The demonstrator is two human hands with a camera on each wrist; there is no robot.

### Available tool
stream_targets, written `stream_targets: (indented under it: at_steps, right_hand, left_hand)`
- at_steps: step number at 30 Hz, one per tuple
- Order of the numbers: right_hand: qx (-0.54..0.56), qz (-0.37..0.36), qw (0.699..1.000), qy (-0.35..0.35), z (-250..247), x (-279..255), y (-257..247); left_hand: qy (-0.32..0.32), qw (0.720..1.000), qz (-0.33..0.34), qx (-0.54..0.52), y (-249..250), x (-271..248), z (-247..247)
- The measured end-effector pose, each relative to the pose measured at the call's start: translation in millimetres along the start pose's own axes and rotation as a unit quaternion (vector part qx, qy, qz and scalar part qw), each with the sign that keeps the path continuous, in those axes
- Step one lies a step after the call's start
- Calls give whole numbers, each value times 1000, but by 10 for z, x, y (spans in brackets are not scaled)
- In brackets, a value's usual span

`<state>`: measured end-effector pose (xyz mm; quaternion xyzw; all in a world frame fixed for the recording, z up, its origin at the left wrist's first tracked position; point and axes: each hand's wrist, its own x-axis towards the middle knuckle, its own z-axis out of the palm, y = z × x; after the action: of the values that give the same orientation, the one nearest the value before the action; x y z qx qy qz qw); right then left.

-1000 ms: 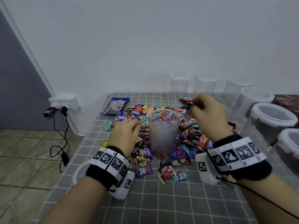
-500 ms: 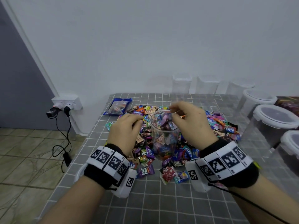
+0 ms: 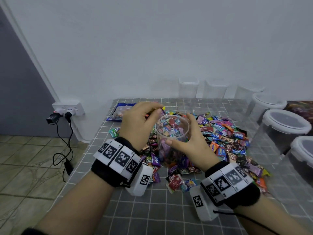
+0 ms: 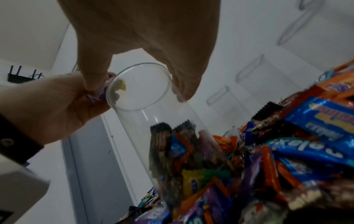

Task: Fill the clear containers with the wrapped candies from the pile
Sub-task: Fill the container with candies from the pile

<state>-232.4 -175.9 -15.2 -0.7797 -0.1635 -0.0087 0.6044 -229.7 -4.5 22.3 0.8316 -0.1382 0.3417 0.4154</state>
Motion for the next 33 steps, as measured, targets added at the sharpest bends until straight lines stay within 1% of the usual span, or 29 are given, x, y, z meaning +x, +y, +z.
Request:
stream_targets:
  at_steps: [3,8,14,17,21,24,25,27,28,30,32,33]
  right_hand:
    - [-1,-19,1000,7,7,30,53]
    - [-1,-38,999,10,-22,41,98]
    - [-1,-27,1000,9,-28,60,132]
    - [-10,-24,1000,10,-27,67,145]
    - [-14,-18,1000,6,-19,68,119]
    - [-31,-8,999,-9,-50,67,72]
    - [-43,-3,999,-19,-68,63,54]
    - [-75,16,996,-39,-120,53,27]
    - [-91,30,994,-49,-159,42,13]
    - [-130,53,988,-70,-261,32,-12]
    - [-182,75,976,-91,-384,32,-46]
    - [-212,83,969,-99,-442,39,-61]
  left_hand:
    - [-46,999,11,-14,43,16,107]
    - [-104,992,58,29,36,-33,232]
    - [-124,978,114,124,-3,-75,255]
    - [-139,974,124,127,-8,-72,252]
    - [-156,976,113,103,-31,-86,238]
    - [-164,978,100,81,-20,-109,219]
    - [-156,981,94,72,-20,-116,204]
    - [-119,989,71,57,-32,-121,147]
    - [-98,993,51,50,-49,-119,108]
    - [-67,997,-15,39,-82,-101,14]
    - [-67,993,-88,46,-113,-76,-79]
    - [-80,988,-110,72,-129,-64,-119]
